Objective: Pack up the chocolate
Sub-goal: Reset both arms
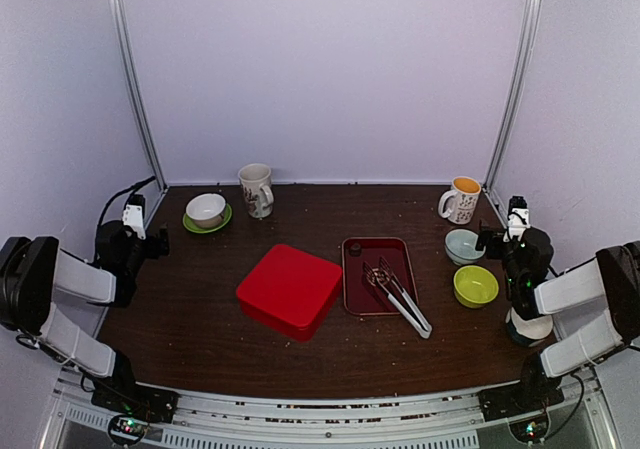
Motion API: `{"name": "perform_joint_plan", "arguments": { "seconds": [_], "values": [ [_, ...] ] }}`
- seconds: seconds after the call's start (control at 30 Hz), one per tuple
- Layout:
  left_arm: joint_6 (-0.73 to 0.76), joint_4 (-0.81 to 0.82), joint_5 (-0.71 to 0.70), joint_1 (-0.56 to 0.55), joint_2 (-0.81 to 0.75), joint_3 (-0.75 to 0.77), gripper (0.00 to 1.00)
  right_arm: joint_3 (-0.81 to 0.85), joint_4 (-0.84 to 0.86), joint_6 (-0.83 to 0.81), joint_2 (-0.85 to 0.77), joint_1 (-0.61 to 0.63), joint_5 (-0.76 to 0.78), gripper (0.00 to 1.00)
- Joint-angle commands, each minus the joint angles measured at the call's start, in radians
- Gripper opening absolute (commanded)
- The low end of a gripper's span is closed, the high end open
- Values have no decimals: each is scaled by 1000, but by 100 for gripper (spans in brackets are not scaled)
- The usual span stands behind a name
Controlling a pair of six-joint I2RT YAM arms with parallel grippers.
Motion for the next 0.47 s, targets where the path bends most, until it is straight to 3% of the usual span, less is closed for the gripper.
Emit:
{"name": "perform_joint_plan", "arguments": {
  "seconds": [0.0,0.43],
  "values": [
    [-8,63,3,8,0,-5,98,2,27,2,1,-5,-10,100],
    [-8,59,3,7,1,-3,98,1,27,2,1,-5,-10,100]
  ]
}}
